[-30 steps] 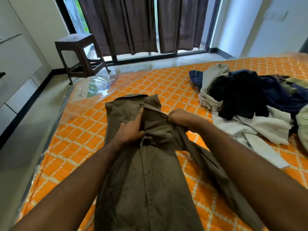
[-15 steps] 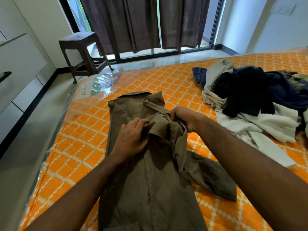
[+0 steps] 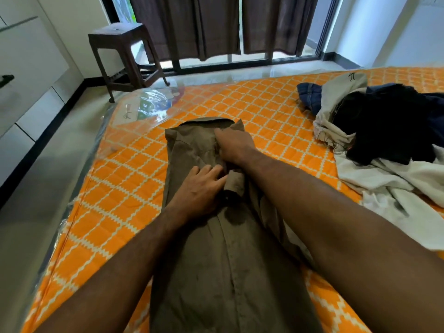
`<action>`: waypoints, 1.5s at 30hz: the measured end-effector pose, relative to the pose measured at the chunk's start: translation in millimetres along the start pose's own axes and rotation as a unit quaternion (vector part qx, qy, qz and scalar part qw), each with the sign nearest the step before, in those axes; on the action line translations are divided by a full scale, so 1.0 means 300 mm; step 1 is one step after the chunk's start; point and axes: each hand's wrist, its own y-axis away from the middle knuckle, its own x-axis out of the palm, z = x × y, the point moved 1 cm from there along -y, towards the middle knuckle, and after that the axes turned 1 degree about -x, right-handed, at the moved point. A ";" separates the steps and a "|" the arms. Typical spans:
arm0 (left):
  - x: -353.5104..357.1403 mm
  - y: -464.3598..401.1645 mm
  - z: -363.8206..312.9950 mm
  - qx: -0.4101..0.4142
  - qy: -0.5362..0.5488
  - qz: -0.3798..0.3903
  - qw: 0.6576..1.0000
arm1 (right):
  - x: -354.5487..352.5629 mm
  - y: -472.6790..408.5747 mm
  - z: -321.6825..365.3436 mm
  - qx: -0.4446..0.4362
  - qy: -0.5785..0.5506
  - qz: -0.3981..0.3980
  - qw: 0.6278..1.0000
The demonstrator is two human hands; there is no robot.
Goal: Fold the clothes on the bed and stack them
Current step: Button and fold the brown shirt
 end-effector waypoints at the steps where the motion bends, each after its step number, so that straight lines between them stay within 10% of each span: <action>1: 0.011 0.012 0.002 -0.019 -0.002 0.002 1.000 | 0.012 -0.005 -0.007 0.017 -0.031 -0.008 0.999; 8: 0.041 0.069 0.018 -0.165 0.169 -0.037 0.971 | 0.104 -0.047 -0.129 0.293 -0.483 0.004 0.825; 15: -0.017 0.077 0.018 -0.182 0.317 -0.084 0.927 | 0.034 0.049 -0.121 0.260 -0.637 0.127 0.715; 20: -0.013 0.100 0.019 -0.325 0.301 -0.061 0.894 | -0.023 0.135 -0.132 0.259 -0.532 0.129 0.796; 26: -0.049 0.103 -0.015 -0.091 0.068 -0.049 0.992 | -0.035 0.263 -0.108 0.283 -0.469 0.224 0.806; 33: -0.076 0.124 -0.005 -0.329 0.083 0.048 0.940 | -0.103 0.443 -0.091 0.309 -0.636 0.219 0.673; 36: -0.147 0.120 -0.082 -0.478 0.263 -0.028 0.838 | -0.126 0.530 -0.040 0.292 -0.569 0.206 0.741; 42: -0.225 0.069 -0.268 -0.602 0.646 0.019 0.470 | -0.146 0.606 0.044 0.297 -0.374 0.147 0.866; 45: -0.226 0.037 -0.282 -0.575 0.702 -0.033 0.418 | -0.192 0.681 0.088 0.242 -0.210 0.106 0.941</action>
